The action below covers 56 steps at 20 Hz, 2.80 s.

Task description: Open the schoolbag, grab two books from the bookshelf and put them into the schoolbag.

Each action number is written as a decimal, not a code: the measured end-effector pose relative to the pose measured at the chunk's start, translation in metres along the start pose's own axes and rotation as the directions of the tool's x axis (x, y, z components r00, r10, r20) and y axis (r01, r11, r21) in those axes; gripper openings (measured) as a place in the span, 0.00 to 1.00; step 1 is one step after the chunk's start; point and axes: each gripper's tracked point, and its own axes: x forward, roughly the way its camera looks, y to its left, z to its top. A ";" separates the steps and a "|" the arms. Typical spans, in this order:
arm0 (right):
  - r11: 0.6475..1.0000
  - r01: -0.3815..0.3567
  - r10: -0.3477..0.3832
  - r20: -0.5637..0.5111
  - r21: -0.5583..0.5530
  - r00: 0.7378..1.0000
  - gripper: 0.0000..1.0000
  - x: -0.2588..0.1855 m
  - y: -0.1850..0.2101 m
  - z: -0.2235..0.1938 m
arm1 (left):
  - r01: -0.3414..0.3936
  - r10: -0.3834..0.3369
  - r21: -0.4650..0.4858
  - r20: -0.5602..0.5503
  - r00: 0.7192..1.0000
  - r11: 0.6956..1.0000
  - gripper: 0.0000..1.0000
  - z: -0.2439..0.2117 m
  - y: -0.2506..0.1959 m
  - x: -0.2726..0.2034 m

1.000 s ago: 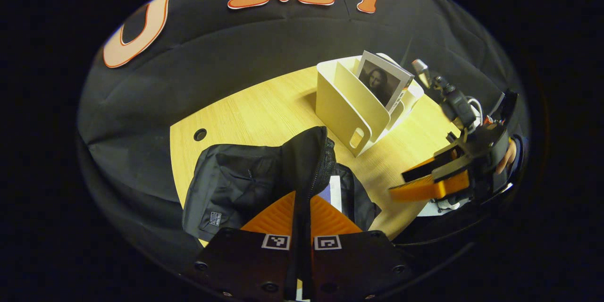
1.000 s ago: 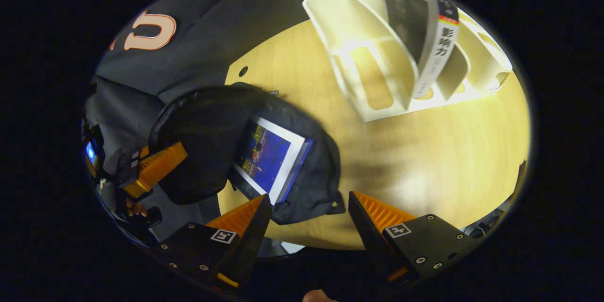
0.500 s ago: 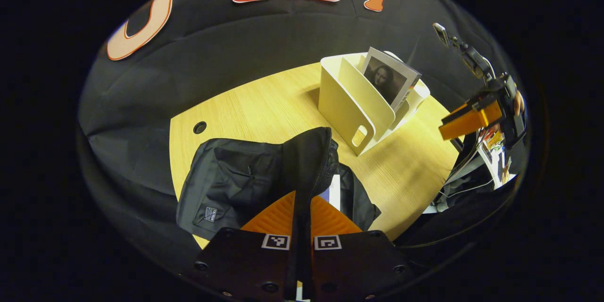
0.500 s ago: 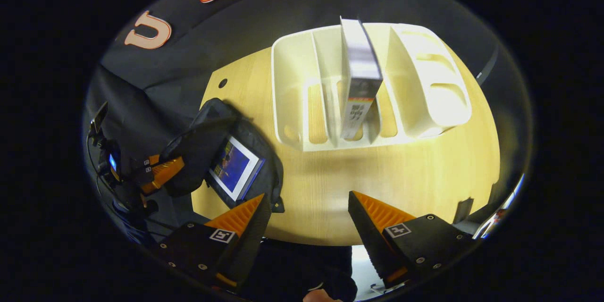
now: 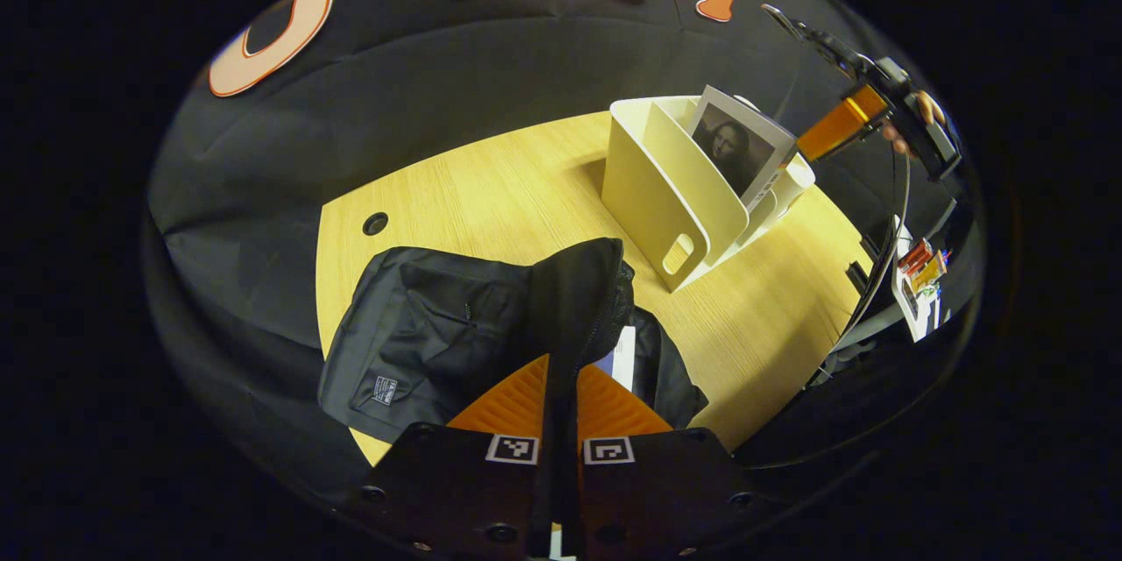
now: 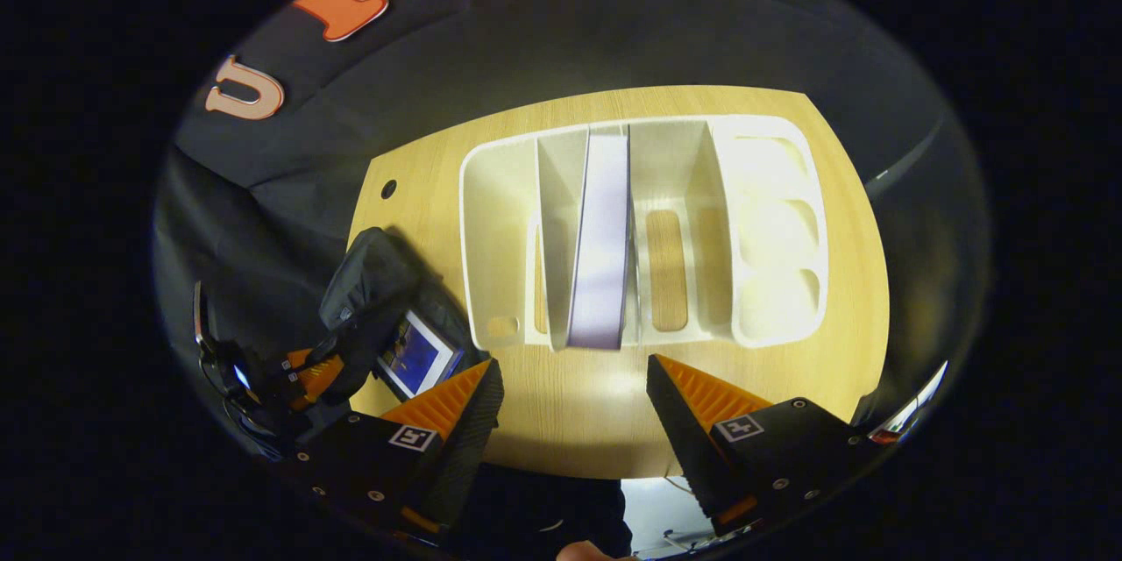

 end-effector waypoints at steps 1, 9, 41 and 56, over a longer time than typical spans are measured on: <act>1.000 0.004 -0.004 -0.008 -0.006 1.000 0.99 0.003 -0.002 0.010 | -0.007 0.007 -0.004 -0.001 1.000 1.000 0.05 0.000 0.002 -0.001; 0.999 0.047 -0.047 -0.103 -0.007 0.994 0.91 0.046 -0.008 0.044 | -0.046 0.046 -0.032 -0.024 0.999 0.998 0.05 0.001 0.006 0.001; 0.936 0.062 -0.091 0.070 0.346 0.993 0.36 -0.065 0.074 -0.161 | 0.168 -0.165 0.263 -0.035 0.986 0.950 0.05 0.002 0.010 -0.010; 0.783 -0.391 0.245 0.338 0.484 0.909 0.33 -0.009 0.163 -0.185 | 0.179 -0.184 0.281 -0.010 0.983 0.943 0.05 0.019 0.019 -0.026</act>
